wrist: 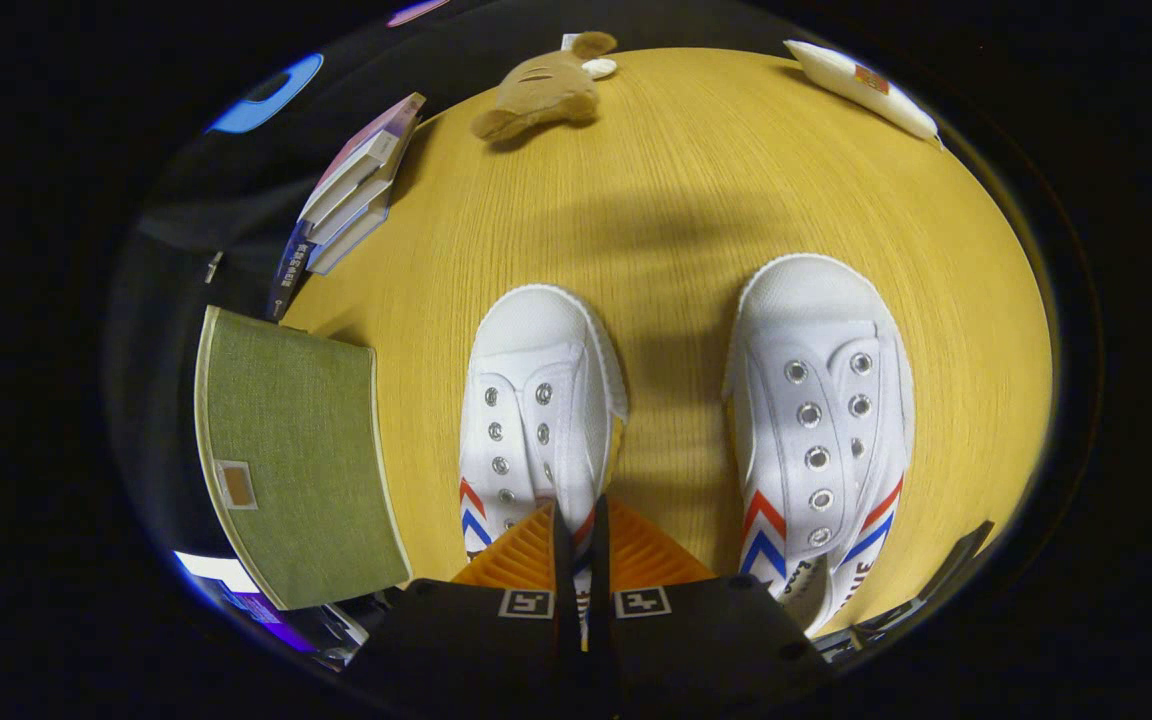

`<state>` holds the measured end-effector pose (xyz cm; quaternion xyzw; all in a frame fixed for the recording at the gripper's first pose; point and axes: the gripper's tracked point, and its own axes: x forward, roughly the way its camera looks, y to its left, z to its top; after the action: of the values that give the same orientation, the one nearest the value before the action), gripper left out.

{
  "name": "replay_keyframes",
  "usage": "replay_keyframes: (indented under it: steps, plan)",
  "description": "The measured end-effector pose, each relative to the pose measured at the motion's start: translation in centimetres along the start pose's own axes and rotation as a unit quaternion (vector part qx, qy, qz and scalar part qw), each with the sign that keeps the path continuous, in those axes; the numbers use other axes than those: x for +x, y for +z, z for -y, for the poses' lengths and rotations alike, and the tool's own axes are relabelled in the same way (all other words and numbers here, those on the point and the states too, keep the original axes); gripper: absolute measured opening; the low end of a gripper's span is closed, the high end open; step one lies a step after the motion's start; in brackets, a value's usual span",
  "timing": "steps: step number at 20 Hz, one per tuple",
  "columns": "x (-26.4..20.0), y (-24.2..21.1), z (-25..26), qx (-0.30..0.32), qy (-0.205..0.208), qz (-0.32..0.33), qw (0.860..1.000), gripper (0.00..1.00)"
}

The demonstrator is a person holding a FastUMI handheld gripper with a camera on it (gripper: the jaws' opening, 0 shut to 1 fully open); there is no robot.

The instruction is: Open the storage box then place both shoes into the box .Put the left shoe in first, then the right shoe, with the right side of both shoes facing outward in a uniform manner.

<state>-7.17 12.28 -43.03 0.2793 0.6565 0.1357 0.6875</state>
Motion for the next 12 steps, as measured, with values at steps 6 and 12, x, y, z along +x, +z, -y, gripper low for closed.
replay_keyframes:
  steps: [6, 12]
  plan:
    - [-4.2, -0.2, -2.3, 0.023, 0.029, 0.031, 0.999, 0.07]
    - [-10.8, 1.2, -8.8, 0.033, 0.069, 0.075, 0.994, 0.07]
